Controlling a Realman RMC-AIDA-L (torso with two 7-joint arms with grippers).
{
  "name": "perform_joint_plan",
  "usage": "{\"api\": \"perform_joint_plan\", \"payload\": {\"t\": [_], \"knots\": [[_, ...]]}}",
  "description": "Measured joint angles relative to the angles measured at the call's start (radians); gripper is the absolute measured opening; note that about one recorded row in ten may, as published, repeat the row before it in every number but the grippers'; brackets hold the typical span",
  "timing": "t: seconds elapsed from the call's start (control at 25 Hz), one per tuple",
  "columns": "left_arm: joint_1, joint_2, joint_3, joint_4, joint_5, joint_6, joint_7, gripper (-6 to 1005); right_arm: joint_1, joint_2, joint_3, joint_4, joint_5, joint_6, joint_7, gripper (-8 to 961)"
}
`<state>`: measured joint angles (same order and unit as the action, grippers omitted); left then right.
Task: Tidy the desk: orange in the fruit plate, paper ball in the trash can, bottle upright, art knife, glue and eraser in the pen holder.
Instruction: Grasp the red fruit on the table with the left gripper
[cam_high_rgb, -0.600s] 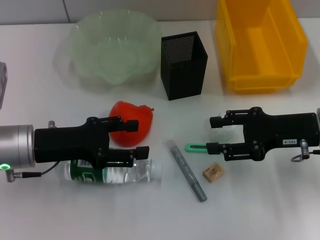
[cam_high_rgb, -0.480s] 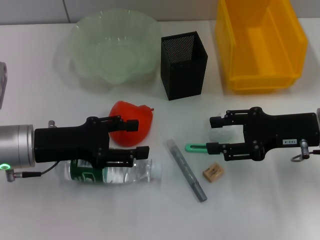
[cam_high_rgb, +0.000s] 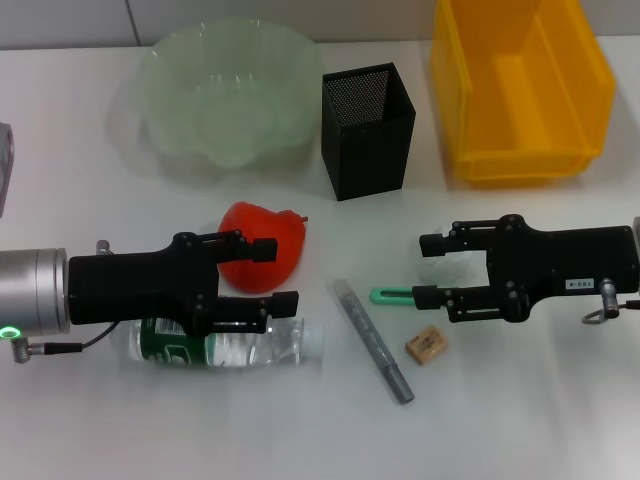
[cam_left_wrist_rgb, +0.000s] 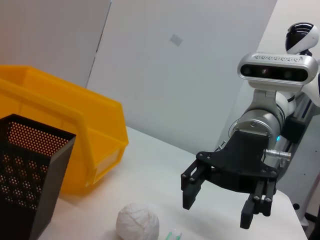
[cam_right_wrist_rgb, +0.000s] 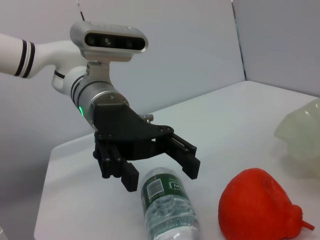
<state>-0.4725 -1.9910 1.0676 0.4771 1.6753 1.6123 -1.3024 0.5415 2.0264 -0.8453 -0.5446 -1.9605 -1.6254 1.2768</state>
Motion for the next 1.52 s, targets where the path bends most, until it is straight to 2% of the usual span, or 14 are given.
{"api": "perform_joint_plan", "payload": {"t": [0.36,0.68,0.88,1.0,1.24,1.52], "knots": [[-0.011,0.006,-0.021,0.021,-0.005,-0.013,-0.006,813,0.000,0.000,0.000,0.000,0.000,0.004,0.001,697],[-0.046,-0.004,-0.042,0.053,0.003,-0.162,-0.008,812,0.000,0.000,0.001,0.000,0.000,0.004,0.002,697],[-0.069,-0.019,-0.040,0.053,0.066,-0.261,-0.002,812,0.000,0.000,0.001,0.000,0.000,0.017,0.003,697],[-0.082,-0.041,-0.041,0.054,0.140,-0.345,-0.008,812,0.001,0.000,0.000,0.001,0.000,0.025,0.002,698],[-0.094,-0.063,-0.039,0.054,0.217,-0.425,-0.015,813,0.009,0.000,0.000,0.001,0.000,0.027,0.002,698],[-0.110,-0.070,-0.041,0.055,0.249,-0.452,-0.020,800,0.012,0.000,0.000,0.002,0.000,0.027,0.002,698]]}}
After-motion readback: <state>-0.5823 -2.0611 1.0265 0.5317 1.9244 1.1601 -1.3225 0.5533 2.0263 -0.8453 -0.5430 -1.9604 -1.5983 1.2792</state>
